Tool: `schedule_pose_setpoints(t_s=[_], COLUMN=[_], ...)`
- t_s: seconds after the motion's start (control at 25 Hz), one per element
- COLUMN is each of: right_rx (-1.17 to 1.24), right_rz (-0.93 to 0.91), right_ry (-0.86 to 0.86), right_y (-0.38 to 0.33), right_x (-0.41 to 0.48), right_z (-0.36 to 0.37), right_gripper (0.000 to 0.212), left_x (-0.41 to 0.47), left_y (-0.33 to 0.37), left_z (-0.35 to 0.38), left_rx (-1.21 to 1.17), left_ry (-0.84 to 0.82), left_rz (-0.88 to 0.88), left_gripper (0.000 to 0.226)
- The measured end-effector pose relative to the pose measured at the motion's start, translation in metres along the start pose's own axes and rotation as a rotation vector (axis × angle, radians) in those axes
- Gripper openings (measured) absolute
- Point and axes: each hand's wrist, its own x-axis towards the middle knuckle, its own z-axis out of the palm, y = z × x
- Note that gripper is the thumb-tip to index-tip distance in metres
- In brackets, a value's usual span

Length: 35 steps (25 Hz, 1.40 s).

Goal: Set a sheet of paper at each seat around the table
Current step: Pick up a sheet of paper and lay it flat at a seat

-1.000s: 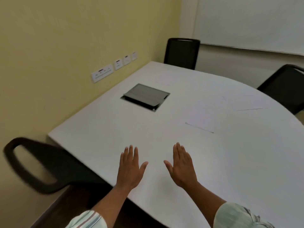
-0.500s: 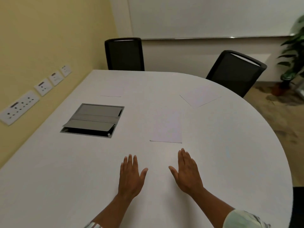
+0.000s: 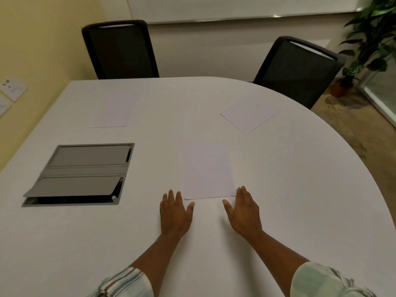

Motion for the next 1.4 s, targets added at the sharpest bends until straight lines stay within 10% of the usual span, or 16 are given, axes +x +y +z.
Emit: schedule_pose_setpoints(t_s=[0.64, 0.84, 1.4], right_rx=[-0.156, -0.142, -0.064], right_rz=[-0.047, -0.058, -0.039], right_ry=[-0.133, -0.133, -0.110], right_y=[0.001, 0.003, 0.008], right_x=[0.048, 0.047, 0.049], right_z=[0.056, 0.056, 0.058], right_gripper=[0.086, 0.085, 0.082], left_x=[0.053, 0.085, 0.148], left_y=[0.046, 0.061, 0.065], left_z=[0.030, 0.007, -0.008], left_rx=[-0.394, -0.835, -0.830], left_ry=[0.153, 0.143, 0.067], left_rz=[-0.180, -0.267, -0.256], left_gripper=[0.050, 0.048, 0.031])
